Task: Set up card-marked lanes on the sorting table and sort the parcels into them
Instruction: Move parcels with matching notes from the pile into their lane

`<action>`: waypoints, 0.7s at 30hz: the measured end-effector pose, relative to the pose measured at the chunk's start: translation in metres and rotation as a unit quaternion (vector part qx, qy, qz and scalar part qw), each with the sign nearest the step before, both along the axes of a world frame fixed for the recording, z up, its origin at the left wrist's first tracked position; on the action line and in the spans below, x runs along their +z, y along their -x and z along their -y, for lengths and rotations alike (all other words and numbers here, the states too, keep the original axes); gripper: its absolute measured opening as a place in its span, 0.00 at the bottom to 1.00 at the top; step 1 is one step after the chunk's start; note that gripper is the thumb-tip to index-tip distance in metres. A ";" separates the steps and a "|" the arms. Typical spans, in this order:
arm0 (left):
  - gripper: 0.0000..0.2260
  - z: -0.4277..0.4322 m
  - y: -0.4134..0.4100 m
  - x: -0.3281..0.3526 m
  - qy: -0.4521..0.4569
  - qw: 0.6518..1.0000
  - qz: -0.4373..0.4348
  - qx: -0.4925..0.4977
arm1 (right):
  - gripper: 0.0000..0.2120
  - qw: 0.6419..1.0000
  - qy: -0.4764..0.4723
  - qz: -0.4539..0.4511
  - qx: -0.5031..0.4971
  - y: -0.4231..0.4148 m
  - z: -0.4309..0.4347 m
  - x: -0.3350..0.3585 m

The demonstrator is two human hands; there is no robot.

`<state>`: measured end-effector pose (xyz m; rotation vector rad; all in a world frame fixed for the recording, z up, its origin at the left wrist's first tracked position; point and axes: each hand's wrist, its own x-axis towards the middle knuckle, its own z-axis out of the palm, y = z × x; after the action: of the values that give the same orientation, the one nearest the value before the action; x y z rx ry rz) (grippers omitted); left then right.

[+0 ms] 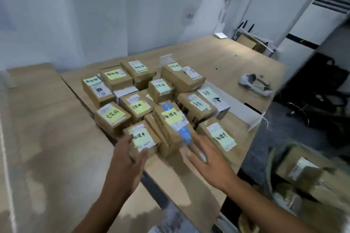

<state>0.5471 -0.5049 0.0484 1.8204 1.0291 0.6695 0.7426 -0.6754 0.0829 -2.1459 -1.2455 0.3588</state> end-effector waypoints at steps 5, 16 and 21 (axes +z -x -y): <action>0.29 0.064 -0.080 -0.011 0.034 0.999 0.007 0.013 | 0.26 1.000 -0.004 -0.014 0.004 -0.073 0.040 -0.015; 0.23 0.020 -0.178 -0.060 0.022 0.995 -0.023 0.096 | 0.30 0.997 0.049 -0.046 0.035 -0.146 -0.073 -0.087; 0.20 -0.005 -0.216 -0.091 0.048 0.993 -0.042 0.095 | 0.34 0.995 0.093 -0.030 0.033 -0.174 -0.114 -0.121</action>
<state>0.7631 -0.5002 -0.0429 1.6919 1.2817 0.6491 0.9165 -0.5611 -0.0380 -2.2351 -1.2946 0.5845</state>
